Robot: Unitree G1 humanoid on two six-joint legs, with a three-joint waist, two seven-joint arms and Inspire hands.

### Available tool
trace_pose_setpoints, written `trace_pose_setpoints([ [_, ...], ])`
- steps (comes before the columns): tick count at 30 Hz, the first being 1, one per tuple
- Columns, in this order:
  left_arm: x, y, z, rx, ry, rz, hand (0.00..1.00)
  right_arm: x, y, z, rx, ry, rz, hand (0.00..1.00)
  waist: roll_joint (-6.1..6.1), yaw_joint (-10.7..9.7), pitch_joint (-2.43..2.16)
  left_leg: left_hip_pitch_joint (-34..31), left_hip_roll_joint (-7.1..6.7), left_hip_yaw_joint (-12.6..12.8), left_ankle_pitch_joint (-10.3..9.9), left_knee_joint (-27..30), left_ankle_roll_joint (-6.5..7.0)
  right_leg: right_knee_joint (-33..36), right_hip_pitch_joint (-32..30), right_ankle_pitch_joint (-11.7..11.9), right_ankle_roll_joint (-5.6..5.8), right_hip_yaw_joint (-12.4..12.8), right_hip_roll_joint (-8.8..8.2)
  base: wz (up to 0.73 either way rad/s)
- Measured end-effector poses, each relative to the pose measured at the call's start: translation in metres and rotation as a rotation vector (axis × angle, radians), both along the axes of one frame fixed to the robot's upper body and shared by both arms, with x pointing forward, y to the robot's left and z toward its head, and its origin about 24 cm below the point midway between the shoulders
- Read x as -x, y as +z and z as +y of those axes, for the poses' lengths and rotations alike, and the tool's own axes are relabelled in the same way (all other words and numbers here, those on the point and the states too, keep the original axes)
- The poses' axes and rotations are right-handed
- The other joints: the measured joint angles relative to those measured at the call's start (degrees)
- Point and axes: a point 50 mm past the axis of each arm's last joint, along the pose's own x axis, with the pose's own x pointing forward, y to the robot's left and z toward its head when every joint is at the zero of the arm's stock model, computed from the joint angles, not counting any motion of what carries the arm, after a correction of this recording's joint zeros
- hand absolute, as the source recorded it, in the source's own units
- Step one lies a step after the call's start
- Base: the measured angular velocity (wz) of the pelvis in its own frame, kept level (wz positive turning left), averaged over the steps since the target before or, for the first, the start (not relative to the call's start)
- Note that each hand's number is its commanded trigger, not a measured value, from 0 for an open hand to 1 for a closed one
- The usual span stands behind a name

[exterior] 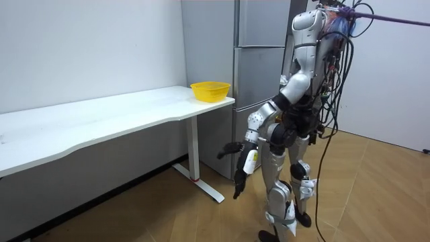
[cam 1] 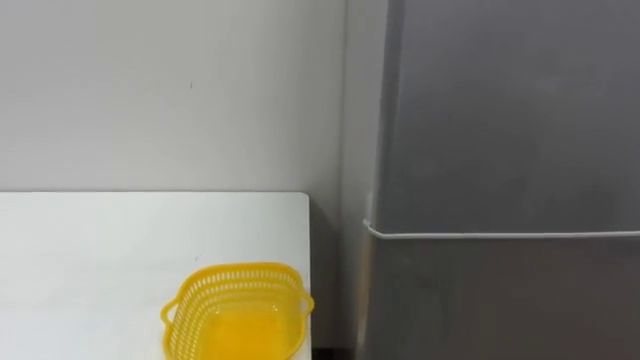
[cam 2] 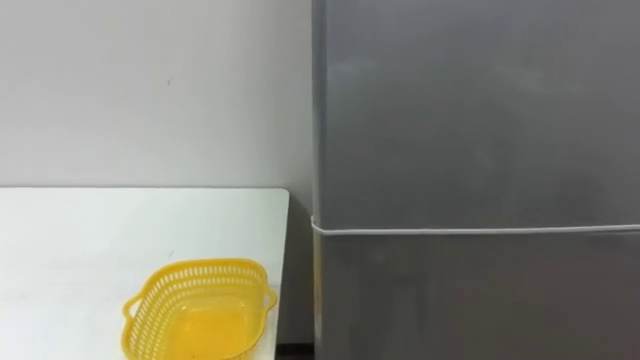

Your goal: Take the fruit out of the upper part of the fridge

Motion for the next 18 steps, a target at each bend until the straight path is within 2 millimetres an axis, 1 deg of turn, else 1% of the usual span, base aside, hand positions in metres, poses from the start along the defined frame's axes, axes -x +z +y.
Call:
trace_pose_setpoints([
  [2,-0.006,0.006,0.003,-0.008,0.079,-0.059,0.00,0.002,0.000,-0.001,-0.001,0.007,-0.006,0.00,0.16,0.25,0.02,0.10,-0.02,-0.11,0.00,-0.13,0.00,0.01,0.05,-0.01,0.02,0.03,-0.01,0.00],
  [4,-0.010,0.011,0.007,-0.022,0.130,-0.089,0.00,0.001,0.001,-0.003,0.001,0.023,-0.014,0.00,0.29,0.34,0.03,0.09,-0.05,-0.23,0.00,-0.17,0.00,0.20,-0.12,-0.02,0.02,0.15,-0.02,-0.04],
  [5,-0.014,0.016,0.009,-0.042,0.146,-0.107,0.00,-0.001,0.002,-0.004,0.006,0.045,-0.021,0.00,0.40,0.71,0.03,0.08,-0.06,-0.27,0.00,-0.22,0.00,0.45,-0.42,-0.06,-0.01,0.51,0.01,-0.16],
  [7,-0.022,0.029,0.016,-0.089,0.167,-0.150,0.00,-0.004,0.002,-0.005,0.009,0.072,-0.040,0.00,0.38,0.99,0.03,0.06,-0.18,-0.92,-0.01,-0.37,0.01,0.90,-1.02,-0.14,-0.14,0.85,0.04,-0.13],
  [9,-0.032,0.049,0.031,-0.176,0.190,-0.201,0.00,-0.006,0.003,-0.005,0.009,0.082,-0.058,0.00,0.55,0.91,-0.02,0.05,-0.20,-1.14,0.00,-0.42,0.02,0.92,-1.02,-0.14,-0.16,0.99,0.12,0.00],
  [10,-0.035,0.056,0.034,-0.201,0.189,-0.215,0.00,-0.006,0.003,-0.005,0.009,0.085,-0.059,0.00,0.57,1.04,-0.03,-0.04,-0.21,-1.42,-0.01,-0.42,0.02,0.93,-1.05,-0.15,-0.17,0.98,0.12,0.00],
  [12,-0.052,0.097,0.044,-0.356,0.164,-0.310,0.00,-0.002,0.003,-0.005,0.008,0.083,-0.051,0.00,0.55,1.05,-0.03,-0.27,-0.55,-2.80,-0.02,-0.22,0.06,0.86,-1.07,-0.16,-0.17,0.72,0.09,0.08],
  [13,-0.057,0.108,0.045,-0.404,0.149,-0.331,0.00,-0.002,0.003,-0.005,0.009,0.082,-0.050,0.00,0.59,1.08,-0.04,-0.29,-0.58,-2.86,-0.01,-0.21,0.07,0.85,-1.06,-0.16,-0.16,0.72,0.07,0.05],
  [14,-0.064,0.129,0.046,-0.503,0.113,-0.364,0.00,-0.003,0.003,-0.006,0.009,0.076,-0.053,0.00,0.79,1.10,-0.07,-0.30,-0.63,-2.91,0.01,-0.21,0.10,0.78,-0.94,-0.16,-0.16,0.75,0.06,0.00],
  [15,-0.070,0.149,0.047,-0.588,0.080,-0.409,0.00,-0.004,0.003,-0.006,0.010,0.077,-0.055,0.00,0.90,0.96,-0.06,-0.25,-0.66,-2.98,0.03,-0.19,0.12,0.80,-0.89,-0.16,-0.15,0.76,0.05,0.00],
  [16,-0.074,0.160,0.047,-0.626,0.063,-0.441,0.00,-0.003,0.003,-0.006,0.009,0.077,-0.055,0.00,0.97,0.94,-0.05,-0.23,-0.67,-3.07,0.03,-0.17,0.13,0.77,-0.90,-0.16,-0.15,0.77,0.06,0.00],
  [18,-0.084,0.194,0.042,-0.745,0.011,-0.552,0.00,-0.002,0.003,-0.006,0.007,0.074,-0.049,0.00,1.15,0.75,-0.03,-0.19,-0.81,-4.00,0.04,-0.07,0.13,0.65,-0.44,-0.16,-0.15,0.60,0.02,0.00],
])
